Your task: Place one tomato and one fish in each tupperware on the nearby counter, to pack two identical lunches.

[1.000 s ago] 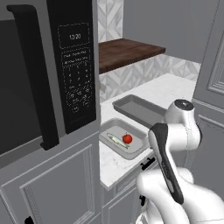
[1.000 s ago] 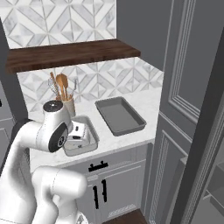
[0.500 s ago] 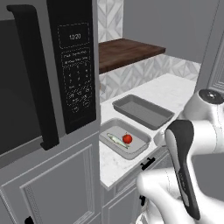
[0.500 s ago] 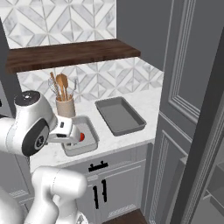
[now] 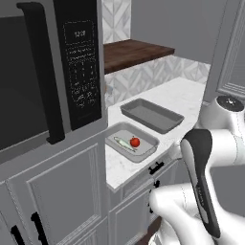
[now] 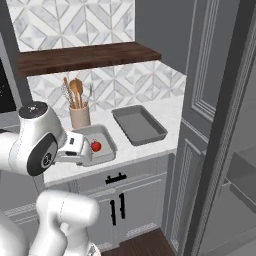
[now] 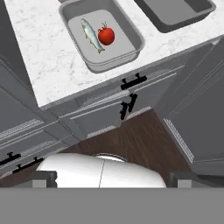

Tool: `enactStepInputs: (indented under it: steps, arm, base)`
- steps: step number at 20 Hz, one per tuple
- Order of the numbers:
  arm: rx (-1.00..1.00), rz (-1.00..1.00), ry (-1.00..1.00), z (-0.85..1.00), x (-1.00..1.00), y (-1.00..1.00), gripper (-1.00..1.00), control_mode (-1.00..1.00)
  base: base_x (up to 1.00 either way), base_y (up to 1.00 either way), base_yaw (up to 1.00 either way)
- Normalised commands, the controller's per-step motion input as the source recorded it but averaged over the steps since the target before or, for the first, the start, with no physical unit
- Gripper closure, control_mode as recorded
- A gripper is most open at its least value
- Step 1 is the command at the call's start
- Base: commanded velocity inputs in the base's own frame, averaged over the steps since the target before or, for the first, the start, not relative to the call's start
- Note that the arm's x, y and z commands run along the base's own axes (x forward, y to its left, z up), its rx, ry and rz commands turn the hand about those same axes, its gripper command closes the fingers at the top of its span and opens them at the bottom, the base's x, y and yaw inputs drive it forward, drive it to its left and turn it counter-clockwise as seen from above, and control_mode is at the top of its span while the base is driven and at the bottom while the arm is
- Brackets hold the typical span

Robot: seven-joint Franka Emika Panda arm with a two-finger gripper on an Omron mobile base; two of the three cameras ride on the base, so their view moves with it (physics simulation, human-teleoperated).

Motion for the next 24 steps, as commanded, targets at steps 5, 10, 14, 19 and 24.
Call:
enactStepInputs:
  steps: [5,10,14,19,24]
  arm:
    - [0.00,0.00,0.00,0.00,0.00,0.00,-1.00,1.00]
    - [0.00,0.00,0.00,0.00,0.00,0.00,-1.00,1.00]
    - [0.00,0.00,0.00,0.00,0.00,0.00,-1.00,1.00]
    - [0.00,0.00,0.00,0.00,0.00,0.00,-1.00,1.00]
    - [0.00,0.00,0.00,0.00,0.00,0.00,-1.00,1.00]
  base:
    - [-1.00,0.28,-0.09]
    - [-1.00,0.09,-0.20]
    - [-0.73,0.01,-0.56]
    - [-0.34,0.00,-0.76]
    - [0.00,0.00,-0.92]
